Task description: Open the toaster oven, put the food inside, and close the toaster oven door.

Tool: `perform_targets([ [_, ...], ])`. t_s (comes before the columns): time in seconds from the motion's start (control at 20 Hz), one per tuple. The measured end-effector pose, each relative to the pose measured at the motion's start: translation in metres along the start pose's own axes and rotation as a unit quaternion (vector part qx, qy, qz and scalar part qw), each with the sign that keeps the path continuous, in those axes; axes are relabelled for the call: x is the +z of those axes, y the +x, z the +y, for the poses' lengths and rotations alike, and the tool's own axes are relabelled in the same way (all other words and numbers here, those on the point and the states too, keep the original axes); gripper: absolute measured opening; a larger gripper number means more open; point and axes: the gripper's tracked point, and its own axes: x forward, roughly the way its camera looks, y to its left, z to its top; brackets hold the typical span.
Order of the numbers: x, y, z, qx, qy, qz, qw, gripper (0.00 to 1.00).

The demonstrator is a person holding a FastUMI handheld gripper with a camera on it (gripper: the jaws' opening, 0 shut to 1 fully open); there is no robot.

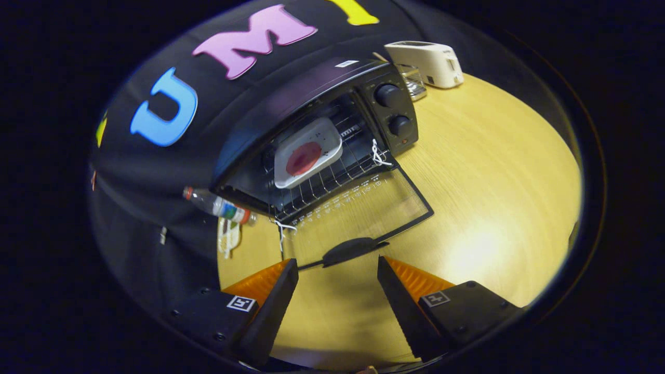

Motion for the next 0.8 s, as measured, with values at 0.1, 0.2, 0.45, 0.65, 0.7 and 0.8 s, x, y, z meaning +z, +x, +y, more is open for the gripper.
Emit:
perform_targets([
  [0.1,-0.008,0.009,-0.014,-0.032,-0.095,0.003,0.995,0.99],
  [0.2,-0.025,0.018,-0.013,-0.039,-0.15,0.02,0.988,1.0],
  [0.45,-0.054,0.051,-0.01,-0.054,-0.155,0.051,0.985,1.0],
  [0.65,-0.064,0.073,-0.022,-0.084,-0.164,0.069,0.98,1.0],
  [0.7,-0.061,0.077,-0.021,-0.085,-0.157,0.065,0.982,1.0],
  [0.8,-0.055,0.084,-0.02,-0.091,-0.15,0.054,0.983,1.0],
])
